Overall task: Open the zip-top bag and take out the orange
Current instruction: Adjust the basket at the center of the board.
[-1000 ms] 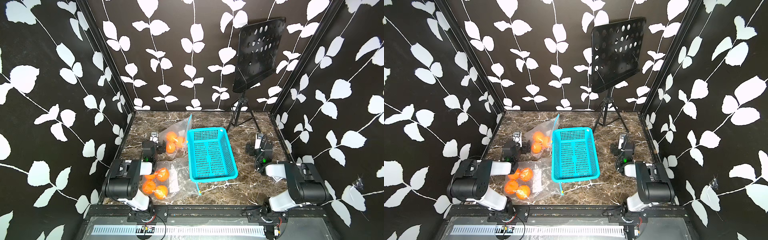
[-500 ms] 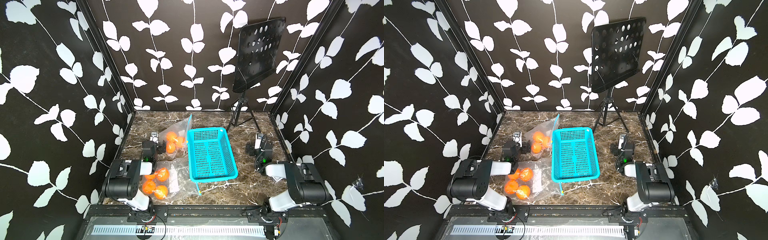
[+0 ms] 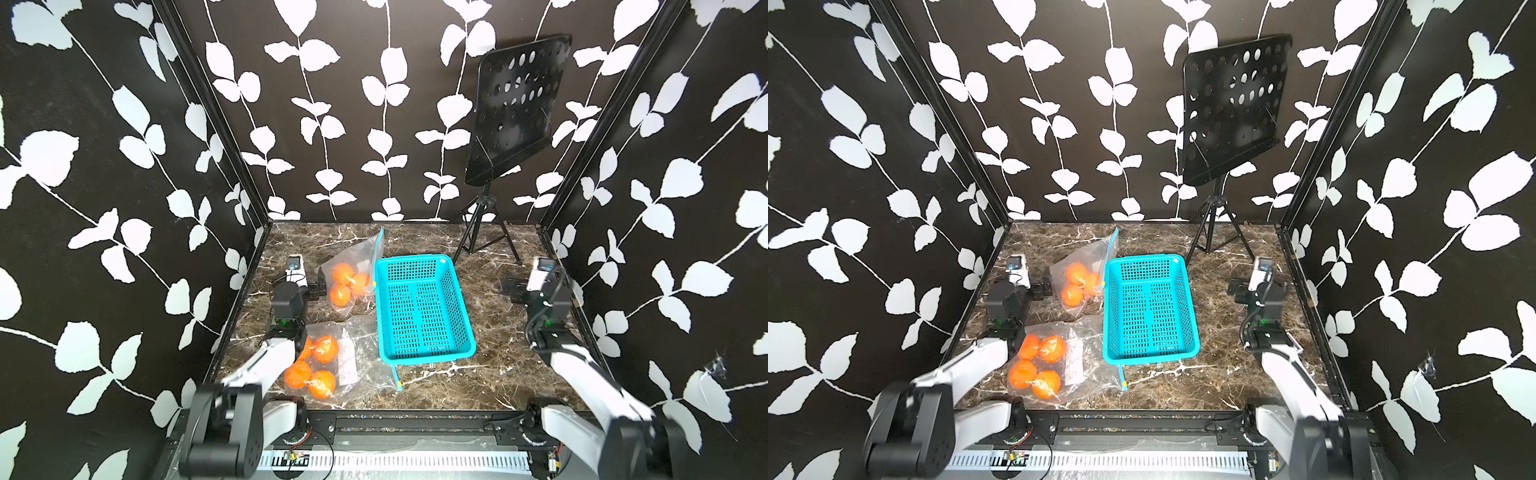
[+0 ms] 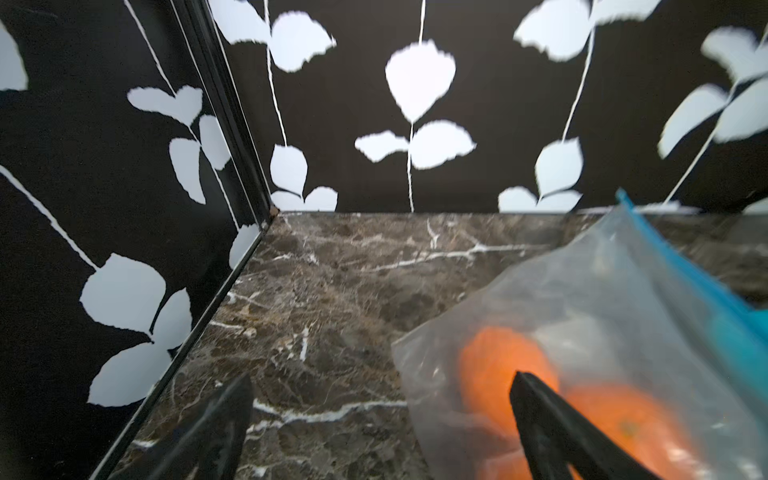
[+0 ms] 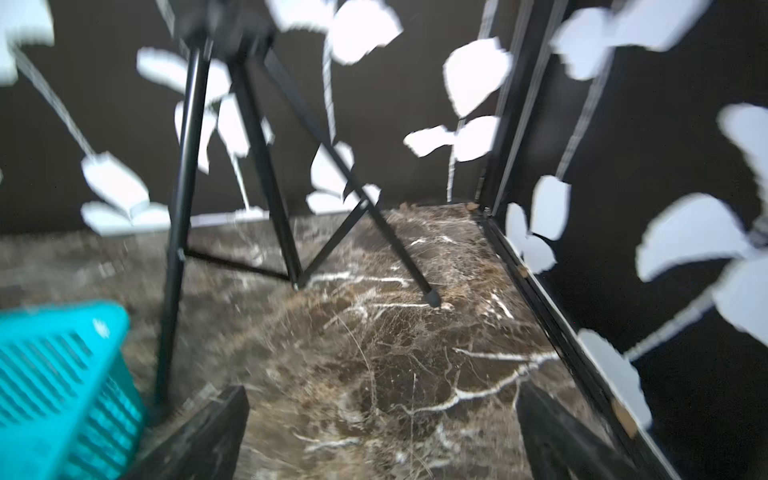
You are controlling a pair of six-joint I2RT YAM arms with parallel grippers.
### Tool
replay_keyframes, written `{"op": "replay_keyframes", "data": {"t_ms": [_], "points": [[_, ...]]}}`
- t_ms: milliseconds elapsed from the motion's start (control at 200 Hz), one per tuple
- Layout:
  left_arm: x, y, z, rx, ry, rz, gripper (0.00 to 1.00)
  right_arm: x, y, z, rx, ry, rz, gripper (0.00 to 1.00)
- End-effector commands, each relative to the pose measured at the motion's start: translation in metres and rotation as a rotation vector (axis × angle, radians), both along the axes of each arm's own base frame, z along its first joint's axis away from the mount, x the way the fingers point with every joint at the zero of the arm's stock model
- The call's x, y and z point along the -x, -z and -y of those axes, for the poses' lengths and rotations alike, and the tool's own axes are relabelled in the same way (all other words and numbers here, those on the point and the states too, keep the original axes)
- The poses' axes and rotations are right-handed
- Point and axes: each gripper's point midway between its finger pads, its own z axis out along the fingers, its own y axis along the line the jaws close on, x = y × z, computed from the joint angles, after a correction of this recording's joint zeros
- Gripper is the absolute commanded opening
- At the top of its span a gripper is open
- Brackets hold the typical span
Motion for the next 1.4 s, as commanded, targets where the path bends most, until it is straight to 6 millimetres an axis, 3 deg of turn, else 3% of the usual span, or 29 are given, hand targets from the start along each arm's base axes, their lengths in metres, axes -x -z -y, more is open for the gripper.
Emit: {"op": "replay_keyframes", "data": {"t_ms": [0, 70, 125, 225, 315, 370, 425, 660, 736, 831, 951, 1126, 1206, 1301, 1316, 1391], "points": [[0.011, 0.007, 0.018, 0.298, 0.056, -0.086, 0.99, 0.031, 0.026, 0.009, -0.281, 0.122, -0.043, 0.99], [0.013, 0.010, 0.037, 0.455, 0.136, -0.136, 0.99, 0.034, 0.009, -0.022, -0.296, -0.072, -0.011, 0.99], [0.017, 0.022, 0.057, 0.583, 0.219, -0.217, 0.99, 0.037, 0.009, -0.042, -0.320, -0.177, -0.088, 0.99], [0.032, 0.002, 0.098, 0.689, 0.441, -0.164, 0.99, 0.041, 0.018, -0.080, -0.340, -0.324, -0.263, 0.99], [0.057, -0.002, 0.135, 0.582, 0.479, -0.204, 0.99, 0.044, 0.026, -0.110, -0.234, -0.382, -0.389, 0.99], [0.073, 0.007, 0.155, 0.467, 0.470, -0.298, 0.99, 0.042, 0.030, -0.127, -0.166, -0.407, -0.429, 0.99], [0.084, 0.013, 0.175, 0.458, 0.524, -0.349, 0.96, 0.037, 0.036, -0.142, -0.111, -0.425, -0.467, 0.99], [0.095, 0.057, 0.219, 0.391, 0.588, -0.511, 0.85, 0.013, 0.065, -0.204, 0.058, -0.505, -0.622, 0.93], [0.092, 0.067, 0.235, 0.374, 0.606, -0.531, 0.82, 0.006, 0.074, -0.207, 0.111, -0.471, -0.672, 0.91], [0.099, 0.081, 0.269, 0.322, 0.666, -0.594, 0.80, -0.003, 0.086, -0.204, 0.154, -0.420, -0.720, 0.89], [0.096, 0.098, 0.288, 0.279, 0.664, -0.629, 0.80, -0.008, 0.102, -0.206, 0.169, -0.412, -0.756, 0.85], [0.093, 0.106, 0.313, 0.255, 0.689, -0.643, 0.78, -0.005, 0.131, -0.205, 0.190, -0.425, -0.827, 0.68], [0.092, 0.108, 0.328, 0.245, 0.709, -0.653, 0.78, -0.003, 0.138, -0.197, 0.169, -0.417, -0.844, 0.56], [0.092, 0.111, 0.348, 0.245, 0.745, -0.664, 0.77, 0.001, 0.148, -0.183, 0.142, -0.392, -0.860, 0.49], [0.092, 0.111, 0.350, 0.244, 0.748, -0.665, 0.77, 0.001, 0.138, -0.181, 0.125, -0.393, -0.831, 0.48], [0.091, 0.110, 0.362, 0.236, 0.764, -0.667, 0.77, 0.005, 0.138, -0.168, 0.093, -0.376, -0.821, 0.44]]}}
